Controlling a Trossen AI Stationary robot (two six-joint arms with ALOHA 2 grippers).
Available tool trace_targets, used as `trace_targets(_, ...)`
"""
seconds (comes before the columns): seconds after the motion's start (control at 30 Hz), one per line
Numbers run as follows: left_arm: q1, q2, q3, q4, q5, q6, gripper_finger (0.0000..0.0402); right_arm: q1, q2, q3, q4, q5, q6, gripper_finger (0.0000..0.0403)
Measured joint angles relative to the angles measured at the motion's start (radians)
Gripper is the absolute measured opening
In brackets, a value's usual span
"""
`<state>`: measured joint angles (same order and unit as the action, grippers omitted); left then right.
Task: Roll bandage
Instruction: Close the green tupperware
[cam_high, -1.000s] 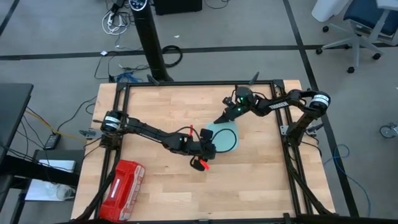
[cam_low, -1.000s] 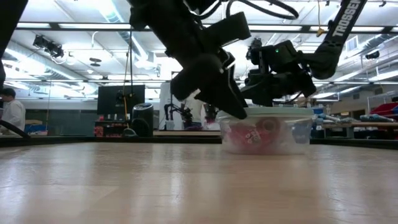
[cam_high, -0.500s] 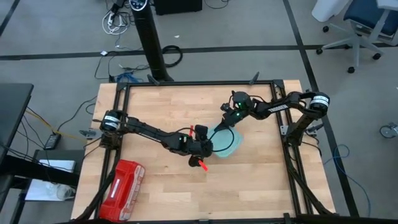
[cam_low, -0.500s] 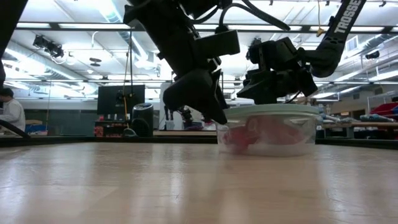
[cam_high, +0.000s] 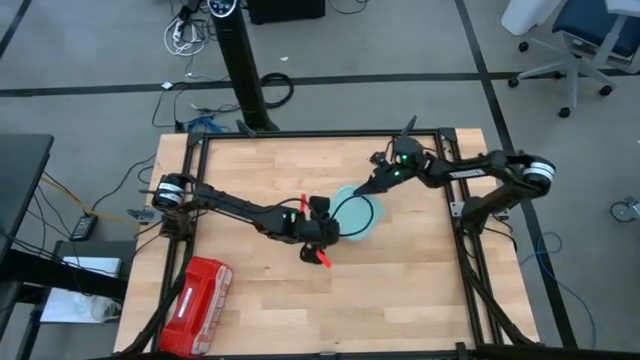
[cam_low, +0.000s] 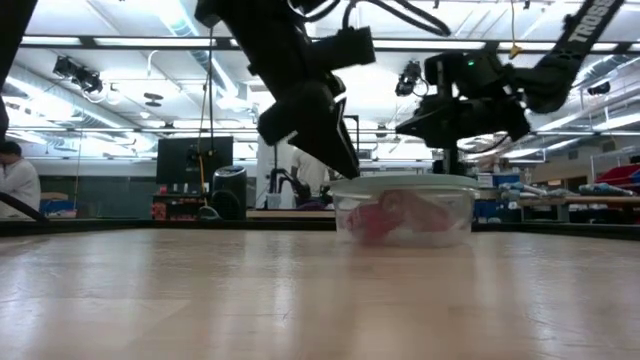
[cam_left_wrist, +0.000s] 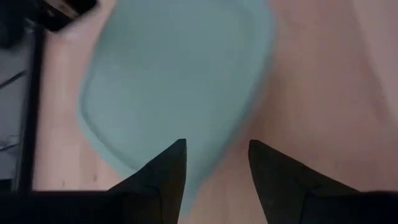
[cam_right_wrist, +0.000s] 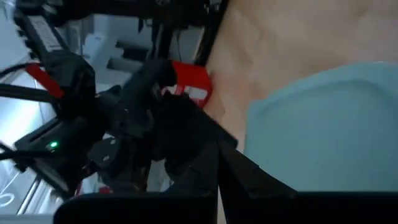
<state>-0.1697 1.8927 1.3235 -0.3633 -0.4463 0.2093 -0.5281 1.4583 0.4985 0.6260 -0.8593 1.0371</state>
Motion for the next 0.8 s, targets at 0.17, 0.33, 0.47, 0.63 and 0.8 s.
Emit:
trace_targets(0.17, -0.004, -0.003, 0.000, -0.022, 0.069, -0.025, 0.0177, -0.003, -0.092, -0.089, -0.004, 0.070, -0.003, 0.0002)
trace_targets(0.33, -0.014, -0.003, 0.000, -0.001, 0.076, -0.037, 0.0177, 0.040, -0.109, -0.165, -0.008, 0.138, -0.016, 0.0005)
trace_targets(0.47, -0.013, -0.003, 0.000, 0.052, 0.085, -0.017, 0.0177, 0.010, -0.113, -0.179, 0.028, 0.112, -0.028, 0.0004)
trace_targets(0.63, -0.003, -0.003, 0.000, 0.117, 0.142, -0.031, 0.0177, 0.000, -0.131, -0.177, 0.213, 0.105, 0.043, 0.0002)
trace_targets(0.8, 0.003, -0.003, 0.000, 0.173, 0.234, -0.079, 0.0177, 0.011, -0.131, -0.177, 0.210, 0.171, 0.020, 0.0004)
